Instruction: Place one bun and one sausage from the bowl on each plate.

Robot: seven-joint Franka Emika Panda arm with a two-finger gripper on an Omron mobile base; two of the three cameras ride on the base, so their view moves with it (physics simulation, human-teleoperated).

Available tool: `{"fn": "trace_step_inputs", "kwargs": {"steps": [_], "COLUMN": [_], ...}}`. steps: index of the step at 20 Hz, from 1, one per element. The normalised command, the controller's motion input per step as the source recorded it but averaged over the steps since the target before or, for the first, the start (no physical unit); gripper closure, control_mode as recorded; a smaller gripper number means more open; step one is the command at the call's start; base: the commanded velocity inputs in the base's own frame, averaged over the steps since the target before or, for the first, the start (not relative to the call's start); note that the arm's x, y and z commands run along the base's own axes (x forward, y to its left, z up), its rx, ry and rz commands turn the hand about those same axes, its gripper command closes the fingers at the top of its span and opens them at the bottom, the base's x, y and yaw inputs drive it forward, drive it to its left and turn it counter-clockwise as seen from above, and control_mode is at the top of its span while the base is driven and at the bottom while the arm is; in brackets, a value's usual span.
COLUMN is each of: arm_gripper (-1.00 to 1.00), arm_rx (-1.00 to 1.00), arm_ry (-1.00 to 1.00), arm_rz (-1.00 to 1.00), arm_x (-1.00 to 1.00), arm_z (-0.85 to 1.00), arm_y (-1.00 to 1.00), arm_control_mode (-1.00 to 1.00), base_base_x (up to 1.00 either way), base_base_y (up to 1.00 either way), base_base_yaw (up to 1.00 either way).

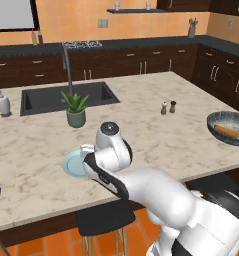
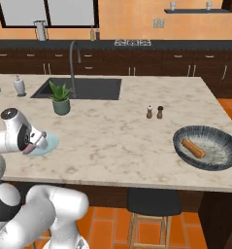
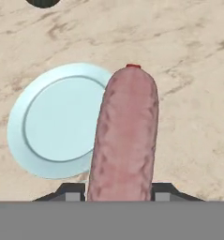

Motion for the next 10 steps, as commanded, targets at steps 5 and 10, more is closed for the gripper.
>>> {"fn": "trace_step_inputs", "kwargs": {"steps": [5,10], "arm_gripper": [1.0,-1.0], "arm_rx": [0.04,-0.05], "arm_ry": [0.08,0.01], "arm_rz": [0.0,0.0], "arm_x": [0.95,0.79], "arm_z": [-0.23,-0.54], "arm_y": [0.65,0.21], "arm_control_mode": [-1.0,-1.0], "base_base_x": [0.0,0.0], "base_base_y": [0.0,0.0], "base_base_yaw": [0.0,0.0]}}
